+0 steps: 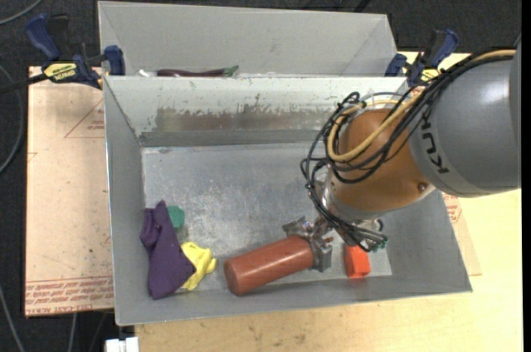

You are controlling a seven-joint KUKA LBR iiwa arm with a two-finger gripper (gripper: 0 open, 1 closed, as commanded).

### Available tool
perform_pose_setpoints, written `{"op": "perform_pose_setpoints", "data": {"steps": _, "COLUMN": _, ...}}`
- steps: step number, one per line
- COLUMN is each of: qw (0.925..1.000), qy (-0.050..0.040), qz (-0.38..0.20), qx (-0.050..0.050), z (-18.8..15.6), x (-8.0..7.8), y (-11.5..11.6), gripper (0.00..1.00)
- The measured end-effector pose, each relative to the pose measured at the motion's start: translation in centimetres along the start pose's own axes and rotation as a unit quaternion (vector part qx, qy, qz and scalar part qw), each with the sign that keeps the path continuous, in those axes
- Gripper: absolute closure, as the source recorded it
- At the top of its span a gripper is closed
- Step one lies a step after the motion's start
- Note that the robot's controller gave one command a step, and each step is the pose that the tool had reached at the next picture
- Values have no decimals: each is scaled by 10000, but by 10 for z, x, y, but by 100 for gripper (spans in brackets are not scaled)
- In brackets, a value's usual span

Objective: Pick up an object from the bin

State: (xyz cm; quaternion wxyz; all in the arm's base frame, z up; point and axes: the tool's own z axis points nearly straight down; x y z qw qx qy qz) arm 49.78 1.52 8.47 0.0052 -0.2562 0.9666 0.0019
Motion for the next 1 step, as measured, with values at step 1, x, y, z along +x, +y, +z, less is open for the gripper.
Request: {"op": "perform_pose_setpoints", "data": {"steps": 1, "qw": 9989, "qy": -12, "qz": 464, "qx": 9, "z": -125, "x": -8, "y": -1, "gripper": 100}}
